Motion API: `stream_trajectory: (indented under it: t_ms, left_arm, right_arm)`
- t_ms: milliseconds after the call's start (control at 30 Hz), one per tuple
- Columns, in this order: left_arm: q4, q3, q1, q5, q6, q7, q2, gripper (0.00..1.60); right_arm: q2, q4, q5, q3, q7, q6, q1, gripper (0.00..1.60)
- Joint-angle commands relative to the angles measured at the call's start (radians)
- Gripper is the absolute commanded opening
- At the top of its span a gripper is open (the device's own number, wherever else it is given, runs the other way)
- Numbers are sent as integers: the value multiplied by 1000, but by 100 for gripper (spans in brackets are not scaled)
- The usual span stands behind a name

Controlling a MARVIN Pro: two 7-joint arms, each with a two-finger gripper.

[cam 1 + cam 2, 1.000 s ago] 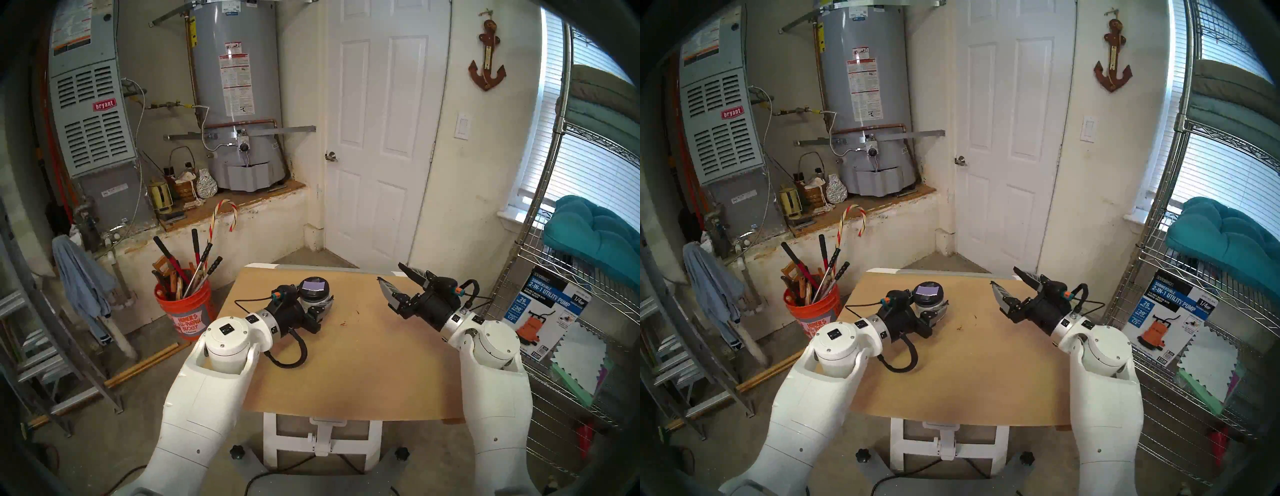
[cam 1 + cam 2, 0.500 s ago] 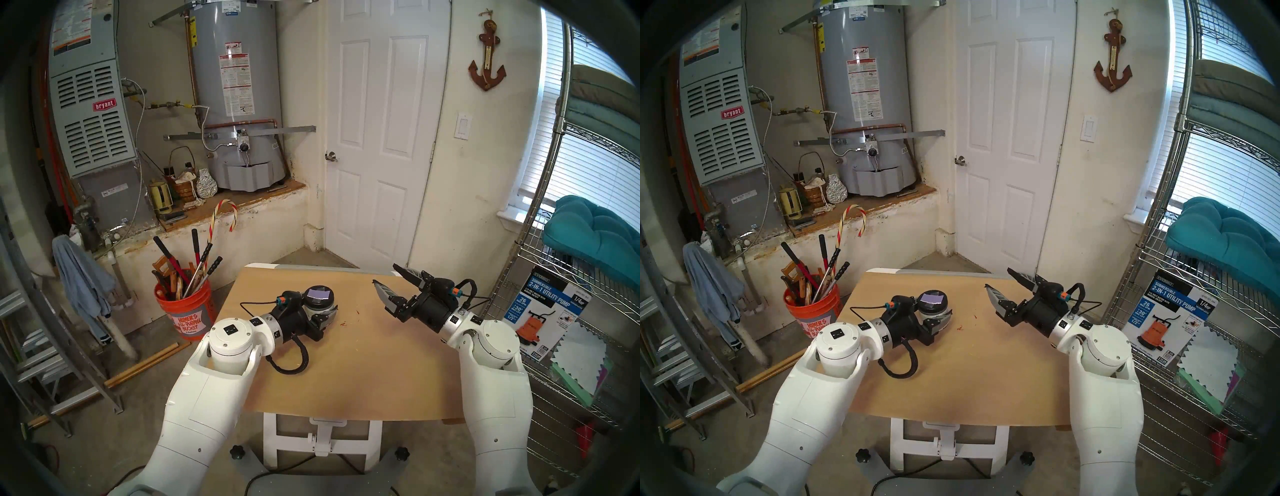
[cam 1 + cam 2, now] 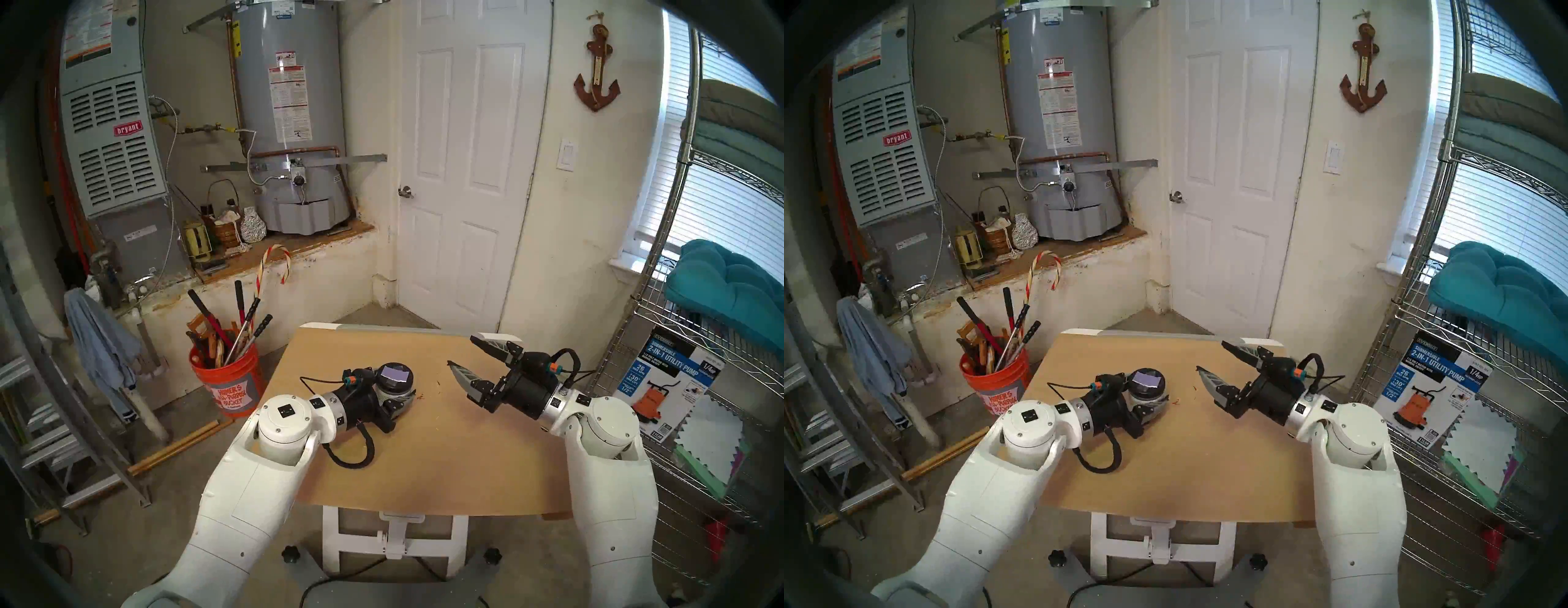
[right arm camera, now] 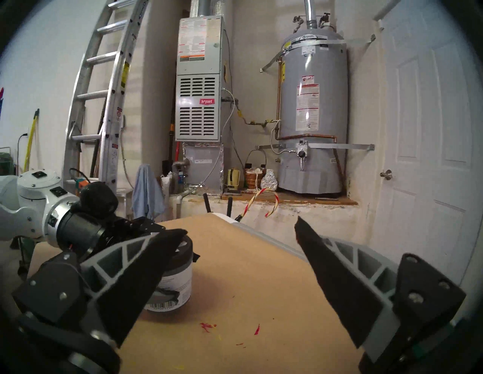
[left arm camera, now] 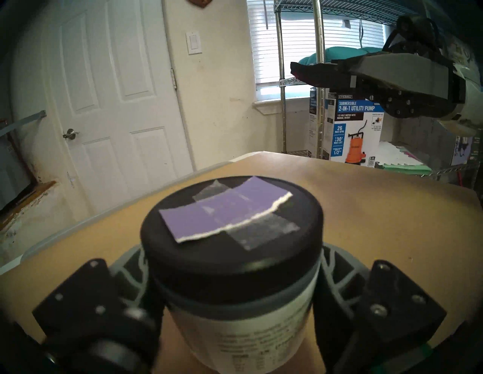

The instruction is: Open paint jar

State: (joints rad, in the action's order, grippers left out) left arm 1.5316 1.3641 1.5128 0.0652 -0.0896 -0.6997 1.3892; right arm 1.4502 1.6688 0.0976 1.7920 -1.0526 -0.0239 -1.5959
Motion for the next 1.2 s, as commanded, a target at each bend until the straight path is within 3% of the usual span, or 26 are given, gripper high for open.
stream_trajectory:
  t_ms: [0,500,1167]
  left_arm:
    - [23,6,-9,-5,57,3,4,0]
    - [-6,-3,28,-6,141,15,15,0]
    - [7,21,27,-39,120,-67,4,0]
  right_arm:
    - [9,40,-13,-29,-5,6,-10,160]
    - [20,62,-61,-72,-8,8,-31,160]
    - [-1,70,-107,-107,-74,17,-42,160]
